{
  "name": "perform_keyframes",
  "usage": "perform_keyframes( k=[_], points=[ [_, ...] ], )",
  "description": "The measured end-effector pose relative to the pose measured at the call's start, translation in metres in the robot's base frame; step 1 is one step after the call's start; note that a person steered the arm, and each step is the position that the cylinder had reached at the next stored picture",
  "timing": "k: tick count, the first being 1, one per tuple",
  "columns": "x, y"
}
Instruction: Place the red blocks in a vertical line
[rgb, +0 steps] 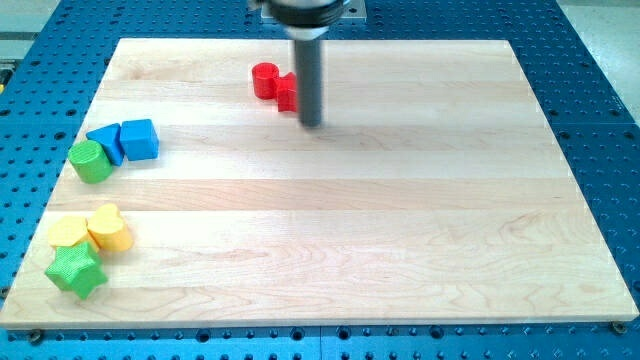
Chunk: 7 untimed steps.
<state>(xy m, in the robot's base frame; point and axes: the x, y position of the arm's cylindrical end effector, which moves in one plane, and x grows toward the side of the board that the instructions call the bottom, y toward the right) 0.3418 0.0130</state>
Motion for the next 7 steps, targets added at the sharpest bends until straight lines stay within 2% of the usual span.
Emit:
perform_keyframes(
  k=[1,2,3,4,5,6,7],
  points=[
    [-0.052,0.029],
    [-0.093,-0.011],
    [-0.105,-0.076],
    [-0.099,-0.114],
    [-0.082,-0.088],
    [-0.032,-0.029],
    [-0.009,0.010]
  ],
)
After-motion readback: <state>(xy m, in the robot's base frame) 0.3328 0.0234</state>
